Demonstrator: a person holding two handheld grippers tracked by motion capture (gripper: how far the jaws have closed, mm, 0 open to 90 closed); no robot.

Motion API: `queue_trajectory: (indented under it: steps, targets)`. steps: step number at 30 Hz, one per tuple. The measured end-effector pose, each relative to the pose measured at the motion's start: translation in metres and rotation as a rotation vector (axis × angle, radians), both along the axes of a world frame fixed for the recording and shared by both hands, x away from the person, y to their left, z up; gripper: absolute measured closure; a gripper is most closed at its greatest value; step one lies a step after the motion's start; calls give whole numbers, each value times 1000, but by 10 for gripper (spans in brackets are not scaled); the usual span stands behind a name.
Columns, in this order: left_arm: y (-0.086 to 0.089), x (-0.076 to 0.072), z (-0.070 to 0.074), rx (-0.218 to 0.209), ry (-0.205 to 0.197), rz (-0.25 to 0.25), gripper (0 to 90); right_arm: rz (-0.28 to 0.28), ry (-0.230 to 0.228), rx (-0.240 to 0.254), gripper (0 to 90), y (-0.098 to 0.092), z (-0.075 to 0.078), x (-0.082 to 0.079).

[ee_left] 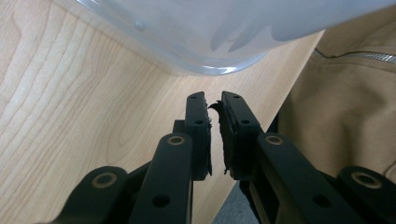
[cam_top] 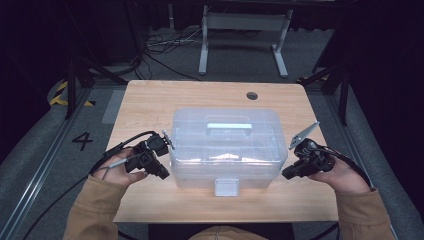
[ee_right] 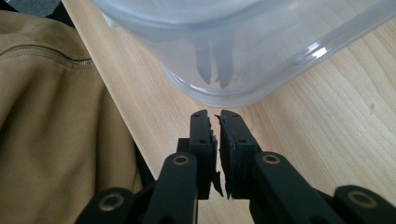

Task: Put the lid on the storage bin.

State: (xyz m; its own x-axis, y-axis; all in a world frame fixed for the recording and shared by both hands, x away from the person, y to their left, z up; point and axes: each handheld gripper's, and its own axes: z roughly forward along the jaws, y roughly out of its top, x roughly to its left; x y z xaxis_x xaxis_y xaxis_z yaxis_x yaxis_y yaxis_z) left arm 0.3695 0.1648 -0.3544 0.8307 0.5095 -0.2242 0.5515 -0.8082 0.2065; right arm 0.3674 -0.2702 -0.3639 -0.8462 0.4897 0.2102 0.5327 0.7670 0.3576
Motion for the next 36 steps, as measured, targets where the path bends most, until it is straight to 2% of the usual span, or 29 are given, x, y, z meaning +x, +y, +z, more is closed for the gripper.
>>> queue_trajectory:
  steps: [3,5,6,7,9,14,16,17,20,21,23,27,28,30,31,32,33,34,36]
  targets:
    - [4,0,3,-19,-13,14,795,-8,-8,6,797,-2,1,0]
    - [8,1,8,-52,-22,31,793,-18,-12,20,763,-3,3,0]
    - [8,1,8,-52,-22,31,782,-18,-12,20,763,-3,3,0]
    - [9,2,9,-66,-27,34,782,-27,-22,36,739,-5,4,1]
    - [13,2,12,-103,-36,66,770,-30,-28,50,719,-6,6,1]
    - [24,4,20,-163,-72,133,730,-51,-49,84,674,-12,12,2]
    - [31,4,23,-190,-92,176,698,-62,-64,95,641,-15,16,3]
    - [33,4,24,-196,-102,183,688,-74,-77,100,620,-18,18,4]
    - [44,4,27,-233,-140,264,671,-118,-114,131,591,-27,25,7]
    - [44,4,27,-233,-140,264,654,-118,-114,131,591,-27,25,7]
    - [49,4,29,-250,-161,312,653,-161,-147,168,575,-33,29,10]
    - [59,3,30,-280,-215,390,630,-237,-214,232,565,-41,34,16]
    - [62,2,31,-300,-226,410,624,-250,-221,241,564,-42,35,17]
    - [66,1,31,-315,-254,444,620,-282,-253,258,558,-43,35,21]
    - [69,1,31,-317,-284,465,610,-299,-262,267,555,-44,35,23]
    - [70,1,30,-321,-295,486,605,-317,-277,285,556,-46,34,26]
    - [70,1,30,-321,-295,486,606,-317,-277,285,556,-46,34,26]
    - [75,0,28,-330,-312,523,605,-341,-290,308,558,-48,34,30]
    - [78,0,27,-337,-315,539,604,-351,-296,313,557,-49,33,31]
